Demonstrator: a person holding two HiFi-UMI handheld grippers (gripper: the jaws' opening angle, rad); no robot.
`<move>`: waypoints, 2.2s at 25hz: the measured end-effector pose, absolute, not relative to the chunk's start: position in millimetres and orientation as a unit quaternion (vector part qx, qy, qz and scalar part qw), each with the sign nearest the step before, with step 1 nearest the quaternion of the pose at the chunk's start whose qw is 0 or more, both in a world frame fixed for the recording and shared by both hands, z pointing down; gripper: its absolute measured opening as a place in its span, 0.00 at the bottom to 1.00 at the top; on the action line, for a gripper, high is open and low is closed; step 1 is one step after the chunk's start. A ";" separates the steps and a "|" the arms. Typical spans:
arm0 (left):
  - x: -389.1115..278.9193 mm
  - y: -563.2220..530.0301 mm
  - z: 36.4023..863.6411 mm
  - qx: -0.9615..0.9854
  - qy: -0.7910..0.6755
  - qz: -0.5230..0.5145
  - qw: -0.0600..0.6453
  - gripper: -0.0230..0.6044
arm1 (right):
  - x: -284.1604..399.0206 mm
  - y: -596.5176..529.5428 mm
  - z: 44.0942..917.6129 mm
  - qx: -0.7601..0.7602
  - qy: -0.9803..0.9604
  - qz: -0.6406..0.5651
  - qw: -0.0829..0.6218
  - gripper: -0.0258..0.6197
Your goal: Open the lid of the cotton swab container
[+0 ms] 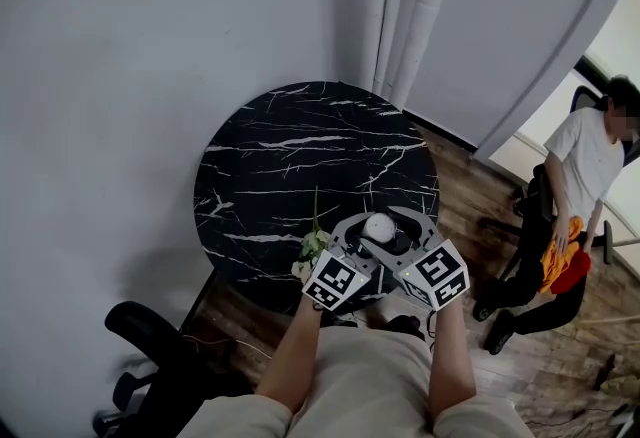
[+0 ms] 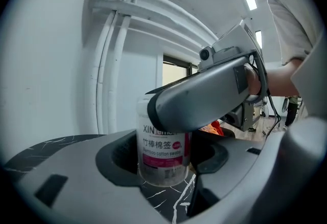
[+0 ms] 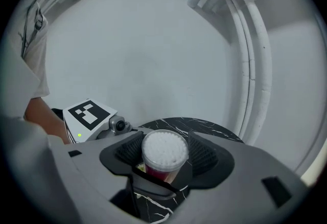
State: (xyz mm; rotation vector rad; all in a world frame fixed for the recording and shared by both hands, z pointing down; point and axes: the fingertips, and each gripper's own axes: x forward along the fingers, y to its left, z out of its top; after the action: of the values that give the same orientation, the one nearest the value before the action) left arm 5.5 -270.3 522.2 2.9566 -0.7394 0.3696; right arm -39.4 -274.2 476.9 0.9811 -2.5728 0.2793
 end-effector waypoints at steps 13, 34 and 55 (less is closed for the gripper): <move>9.1 -269.1 527.5 0.963 -0.235 0.128 0.036 0.45 | -32.9 -275.1 470.8 0.349 -0.917 0.149 0.120 0.49; 2.5 -275.4 525.3 0.959 -0.251 0.126 0.043 0.45 | 27.5 -304.1 426.2 0.499 -0.861 0.038 0.094 0.49; -8.4 -272.0 507.0 0.958 -0.263 0.105 0.040 0.45 | 44.9 -300.4 456.0 0.539 -0.830 0.085 0.112 0.49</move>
State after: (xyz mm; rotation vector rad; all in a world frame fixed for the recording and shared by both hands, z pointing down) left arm -8.4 -272.0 507.0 2.9365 -0.8055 0.3222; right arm 44.9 -300.4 456.0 1.5827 -2.4366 0.2500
